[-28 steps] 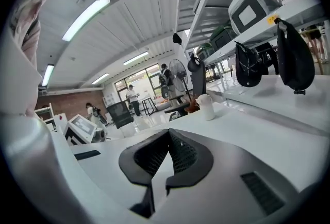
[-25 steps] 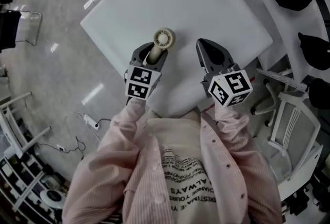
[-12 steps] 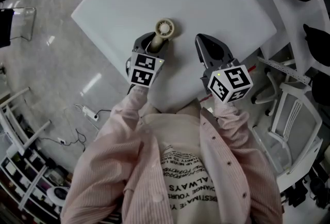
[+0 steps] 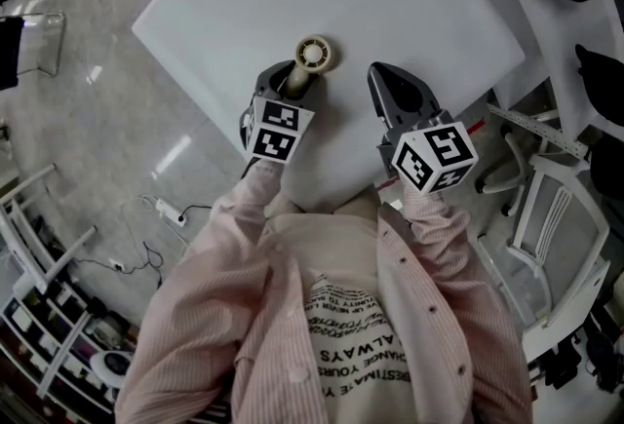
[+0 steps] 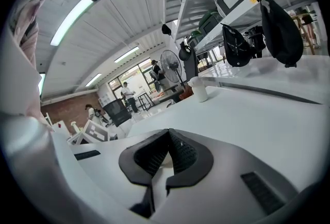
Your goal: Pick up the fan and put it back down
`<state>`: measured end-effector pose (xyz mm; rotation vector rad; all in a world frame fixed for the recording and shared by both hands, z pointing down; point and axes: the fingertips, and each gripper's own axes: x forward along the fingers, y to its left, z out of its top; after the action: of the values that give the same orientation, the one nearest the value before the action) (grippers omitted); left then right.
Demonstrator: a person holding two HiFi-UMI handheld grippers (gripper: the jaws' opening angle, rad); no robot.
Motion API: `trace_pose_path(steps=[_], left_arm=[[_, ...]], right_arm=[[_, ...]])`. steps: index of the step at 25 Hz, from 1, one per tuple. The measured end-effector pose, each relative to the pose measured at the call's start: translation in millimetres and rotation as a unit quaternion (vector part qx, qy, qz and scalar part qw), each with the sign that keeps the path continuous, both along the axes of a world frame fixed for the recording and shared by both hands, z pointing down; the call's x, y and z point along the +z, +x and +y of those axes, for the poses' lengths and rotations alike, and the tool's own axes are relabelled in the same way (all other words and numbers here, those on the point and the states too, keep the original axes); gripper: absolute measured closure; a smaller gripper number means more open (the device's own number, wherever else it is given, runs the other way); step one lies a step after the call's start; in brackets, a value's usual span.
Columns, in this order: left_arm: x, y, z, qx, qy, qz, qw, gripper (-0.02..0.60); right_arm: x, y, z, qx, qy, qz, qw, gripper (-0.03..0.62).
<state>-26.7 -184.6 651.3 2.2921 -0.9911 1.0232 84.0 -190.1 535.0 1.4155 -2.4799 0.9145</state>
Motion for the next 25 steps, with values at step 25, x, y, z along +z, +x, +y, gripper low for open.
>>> trace_pose_path(steps=[25], left_arm=[[-18,4,3,-0.007,0.005,0.025,0.9997,0.337]], right_arm=[[-14,5,15,0.019,0.008,-0.004,1.0,0.595]])
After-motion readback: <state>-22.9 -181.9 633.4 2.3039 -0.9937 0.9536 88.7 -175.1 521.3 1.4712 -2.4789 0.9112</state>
